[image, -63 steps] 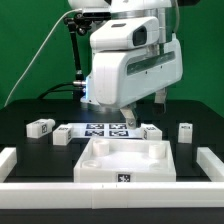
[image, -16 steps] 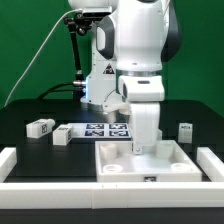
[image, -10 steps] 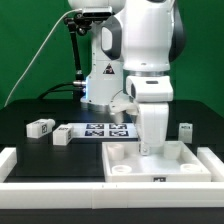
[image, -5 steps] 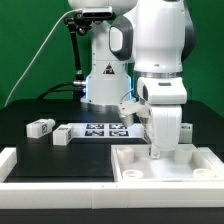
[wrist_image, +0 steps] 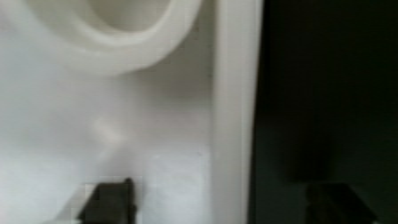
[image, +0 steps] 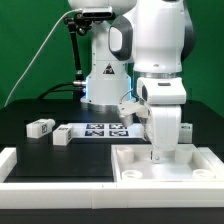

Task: Assemble one leg

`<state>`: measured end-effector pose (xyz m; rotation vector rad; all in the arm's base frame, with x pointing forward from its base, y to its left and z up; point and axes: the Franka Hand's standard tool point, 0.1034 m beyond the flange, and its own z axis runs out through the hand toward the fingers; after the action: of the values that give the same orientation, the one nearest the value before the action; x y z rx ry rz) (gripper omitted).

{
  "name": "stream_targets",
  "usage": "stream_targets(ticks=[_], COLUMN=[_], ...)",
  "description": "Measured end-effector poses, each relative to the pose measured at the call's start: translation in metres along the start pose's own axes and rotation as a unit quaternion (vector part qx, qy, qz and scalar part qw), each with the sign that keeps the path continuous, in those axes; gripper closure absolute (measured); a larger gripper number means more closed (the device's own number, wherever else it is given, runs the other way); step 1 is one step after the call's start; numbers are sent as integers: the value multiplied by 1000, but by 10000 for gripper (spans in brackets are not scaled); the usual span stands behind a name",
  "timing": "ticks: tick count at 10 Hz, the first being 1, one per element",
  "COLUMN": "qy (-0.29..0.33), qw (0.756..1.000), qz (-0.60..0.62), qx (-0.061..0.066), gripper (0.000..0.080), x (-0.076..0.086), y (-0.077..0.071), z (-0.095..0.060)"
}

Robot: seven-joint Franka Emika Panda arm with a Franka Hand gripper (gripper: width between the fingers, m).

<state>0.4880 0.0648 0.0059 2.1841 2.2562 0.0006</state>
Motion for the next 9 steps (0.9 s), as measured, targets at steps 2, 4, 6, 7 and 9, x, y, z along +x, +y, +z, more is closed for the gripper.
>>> stream_targets(ticks=[2, 4, 6, 7, 9], qy=[0, 0, 0, -3, -13], qw=[1000, 1000, 1000, 1000, 1000], qz=[0, 0, 2, 14, 24], qx=[0, 0, -1, -5, -12], gripper=[180, 157, 151, 150, 150], x=[0, 0, 1, 5, 9], y=[0, 0, 0, -2, -15], z=[0, 0, -1, -12, -41])
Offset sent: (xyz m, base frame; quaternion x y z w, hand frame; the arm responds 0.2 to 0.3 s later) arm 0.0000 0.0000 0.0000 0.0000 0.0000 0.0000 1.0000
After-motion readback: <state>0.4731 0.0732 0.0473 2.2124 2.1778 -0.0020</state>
